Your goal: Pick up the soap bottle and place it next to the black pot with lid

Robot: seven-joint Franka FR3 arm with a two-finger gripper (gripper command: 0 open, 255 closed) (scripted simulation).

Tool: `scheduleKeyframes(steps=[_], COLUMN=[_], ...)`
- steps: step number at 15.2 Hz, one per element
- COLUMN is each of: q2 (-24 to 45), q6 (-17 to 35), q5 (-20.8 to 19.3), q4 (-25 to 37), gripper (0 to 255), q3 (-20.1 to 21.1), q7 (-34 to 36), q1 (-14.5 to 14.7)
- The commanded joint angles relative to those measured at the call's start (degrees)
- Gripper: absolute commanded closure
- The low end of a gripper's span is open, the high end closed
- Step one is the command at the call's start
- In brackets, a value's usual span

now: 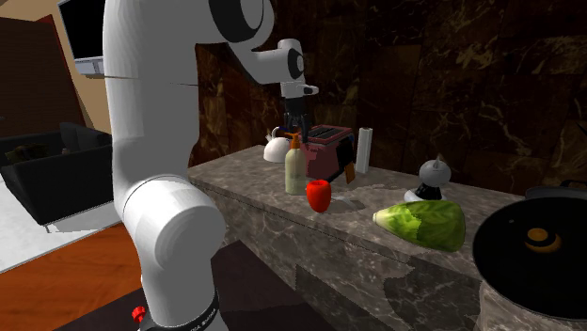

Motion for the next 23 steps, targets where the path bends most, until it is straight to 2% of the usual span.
scheduleKeyframes(steps=[1,8,9,18,23], q2=[0.32,0.31,0.31,0.32,-0.53], q6=[0.43,0.42,0.42,0.43,-3.16], q5=[-0.18,-0.17,-0.17,-0.18,0.45], q4=[-0.14,-0.13,-0.13,-0.13,2.75], gripper=[0,0,255,255,255], q3=[-0.02,-0.02,-0.02,-0.02,0.07], q7=[0.13,0.13,0.13,0.13,-0.55], q1=[0.03,0.03,0.03,0.03,0.00])
